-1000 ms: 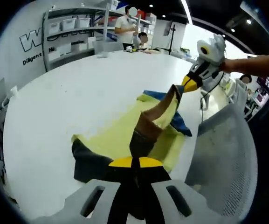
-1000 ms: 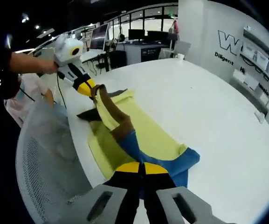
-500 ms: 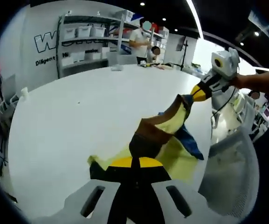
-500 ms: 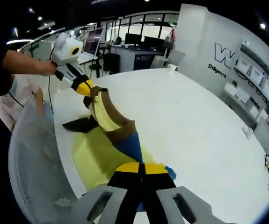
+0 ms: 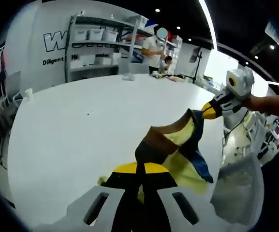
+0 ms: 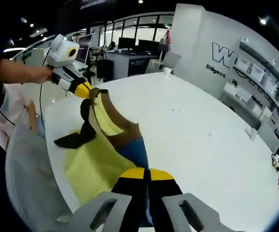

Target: Fold the garment on the visible template until the final outline fits inside the template.

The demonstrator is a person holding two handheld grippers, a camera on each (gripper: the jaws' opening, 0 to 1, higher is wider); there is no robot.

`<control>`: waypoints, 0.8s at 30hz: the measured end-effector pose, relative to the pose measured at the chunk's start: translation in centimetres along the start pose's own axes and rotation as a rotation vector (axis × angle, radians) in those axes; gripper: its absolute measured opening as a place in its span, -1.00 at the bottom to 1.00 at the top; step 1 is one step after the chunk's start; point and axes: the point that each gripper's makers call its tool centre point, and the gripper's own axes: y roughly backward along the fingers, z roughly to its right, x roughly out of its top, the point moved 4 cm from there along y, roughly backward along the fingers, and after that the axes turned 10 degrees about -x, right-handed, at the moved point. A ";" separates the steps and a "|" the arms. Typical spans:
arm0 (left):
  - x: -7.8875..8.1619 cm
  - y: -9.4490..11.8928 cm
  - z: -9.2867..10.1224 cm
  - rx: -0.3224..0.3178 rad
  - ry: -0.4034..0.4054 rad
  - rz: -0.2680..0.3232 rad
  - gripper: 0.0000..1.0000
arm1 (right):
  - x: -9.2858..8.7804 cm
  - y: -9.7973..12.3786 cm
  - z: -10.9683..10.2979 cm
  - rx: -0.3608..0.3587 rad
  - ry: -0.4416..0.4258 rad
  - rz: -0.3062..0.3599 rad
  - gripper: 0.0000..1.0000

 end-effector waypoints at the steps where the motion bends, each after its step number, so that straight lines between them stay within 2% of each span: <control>1: 0.1 -0.1 -0.1 0.000 0.000 -0.001 -0.94 | 0.2 -0.1 0.2 -0.004 0.001 0.002 -1.00; 12: 1.6 -0.2 -2.0 0.053 -0.049 -0.020 -0.94 | 2.6 -2.2 2.5 -0.040 0.033 0.039 -1.00; 15: 2.1 -0.1 -2.2 0.073 -0.096 -0.028 -0.94 | 3.2 -3.0 3.2 -0.054 0.036 0.051 -1.00; 19: 2.7 -0.5 -2.9 0.086 -0.096 -0.035 -0.94 | 3.3 -3.8 3.6 -0.057 0.036 0.054 -1.00; 21: 3.0 -0.9 -3.1 0.089 -0.083 -0.038 -0.94 | 3.2 -4.2 3.8 -0.067 0.079 0.052 -1.00; 24: 3.5 -1.5 -3.5 0.105 -0.098 -0.039 -0.94 | 2.9 -4.7 4.3 -0.074 0.089 0.050 -1.00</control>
